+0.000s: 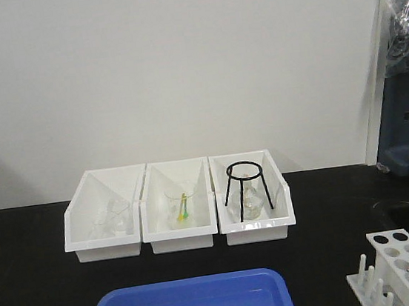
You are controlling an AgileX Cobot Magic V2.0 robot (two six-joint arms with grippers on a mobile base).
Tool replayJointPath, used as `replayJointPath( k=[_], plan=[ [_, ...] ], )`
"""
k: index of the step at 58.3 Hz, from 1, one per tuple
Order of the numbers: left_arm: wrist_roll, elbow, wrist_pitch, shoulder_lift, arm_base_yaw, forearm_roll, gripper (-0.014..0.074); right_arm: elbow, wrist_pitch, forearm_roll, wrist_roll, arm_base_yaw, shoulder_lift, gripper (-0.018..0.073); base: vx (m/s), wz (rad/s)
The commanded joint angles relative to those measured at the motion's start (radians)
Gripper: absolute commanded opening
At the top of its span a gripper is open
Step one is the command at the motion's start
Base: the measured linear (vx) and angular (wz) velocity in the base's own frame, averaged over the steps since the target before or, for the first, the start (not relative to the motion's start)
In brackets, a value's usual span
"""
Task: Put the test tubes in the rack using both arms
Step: 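Move the left gripper toward the glass test tube in the beaker, then close the left gripper around the glass test tube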
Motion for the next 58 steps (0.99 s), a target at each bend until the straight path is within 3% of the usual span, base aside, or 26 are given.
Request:
replayJointPath(
  k=[1, 9, 20, 36, 47, 58],
  plan=[
    [-0.003, -0.027, -0.132, -0.012, -0.002, -0.001, -0.0004, 0.014, -0.14, -0.006, -0.004, -0.006, -0.01, -0.0009, 0.0, 0.0],
    [-0.006, -0.044, -0.18, -0.012, -0.002, -0.001, -0.0004, -0.005, -0.17, -0.007, -0.004, -0.007, -0.01, -0.0009, 0.0, 0.0],
    [-0.004, -0.151, -0.148, 0.007, -0.002, -0.001, -0.0001, -0.156, 0.001, -0.007, -0.004, -0.007, 0.046, -0.0008, 0.0, 0.0],
    [-0.002, -0.321, -0.072, 0.212, -0.002, -0.001, 0.0046, -0.305, 0.027, -0.008, -0.004, -0.007, 0.234, 0.0008, 0.0, 0.0],
    [-0.002, -0.352, -0.086, 0.36, -0.002, -0.001, 0.0182, -0.305, 0.016, -0.008, -0.004, -0.007, 0.331, 0.0071, 0.0, 0.0],
    [-0.002, -0.351, -0.074, 0.451, -0.002, -0.001, 0.0384, -0.305, -0.004, -0.008, -0.004, -0.007, 0.382, 0.0209, 0.0, 0.0]
  ],
)
